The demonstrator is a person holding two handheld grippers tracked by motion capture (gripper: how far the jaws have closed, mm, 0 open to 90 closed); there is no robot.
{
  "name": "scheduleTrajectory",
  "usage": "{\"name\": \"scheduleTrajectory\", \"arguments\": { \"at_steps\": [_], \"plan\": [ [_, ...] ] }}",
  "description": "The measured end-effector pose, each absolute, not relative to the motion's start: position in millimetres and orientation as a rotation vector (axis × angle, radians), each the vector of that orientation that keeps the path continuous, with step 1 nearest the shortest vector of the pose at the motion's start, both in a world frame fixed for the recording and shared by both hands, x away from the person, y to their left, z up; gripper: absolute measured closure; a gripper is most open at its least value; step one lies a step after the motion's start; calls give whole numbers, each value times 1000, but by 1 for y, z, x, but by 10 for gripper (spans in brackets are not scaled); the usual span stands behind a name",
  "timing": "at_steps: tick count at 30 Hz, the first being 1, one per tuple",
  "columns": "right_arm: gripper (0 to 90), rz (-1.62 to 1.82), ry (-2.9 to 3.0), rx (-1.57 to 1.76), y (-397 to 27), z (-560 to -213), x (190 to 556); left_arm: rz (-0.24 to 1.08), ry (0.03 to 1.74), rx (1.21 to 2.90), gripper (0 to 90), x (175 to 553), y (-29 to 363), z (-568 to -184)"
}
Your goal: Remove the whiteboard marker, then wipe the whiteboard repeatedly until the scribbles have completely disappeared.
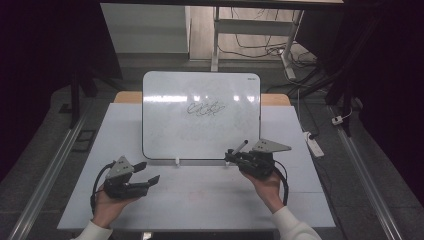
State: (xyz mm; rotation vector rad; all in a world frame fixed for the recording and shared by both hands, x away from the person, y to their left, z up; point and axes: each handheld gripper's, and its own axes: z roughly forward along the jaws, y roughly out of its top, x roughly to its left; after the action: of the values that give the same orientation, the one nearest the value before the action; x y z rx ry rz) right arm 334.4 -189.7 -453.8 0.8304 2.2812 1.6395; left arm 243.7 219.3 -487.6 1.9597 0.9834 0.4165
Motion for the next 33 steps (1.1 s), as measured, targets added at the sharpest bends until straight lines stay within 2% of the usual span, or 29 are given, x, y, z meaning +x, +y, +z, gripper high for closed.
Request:
{"name": "scheduleTrajectory", "arguments": {
  "at_steps": [20, 33],
  "plan": [
    [784, 1652, 2160, 778, -204, -439, 341, 414, 1024, 1966, 305, 249, 225, -501],
    [785, 1659, 2021, 807, -175, -408, 420, 423, 1035, 1965, 305, 253, 227, -504]
  ]
}}
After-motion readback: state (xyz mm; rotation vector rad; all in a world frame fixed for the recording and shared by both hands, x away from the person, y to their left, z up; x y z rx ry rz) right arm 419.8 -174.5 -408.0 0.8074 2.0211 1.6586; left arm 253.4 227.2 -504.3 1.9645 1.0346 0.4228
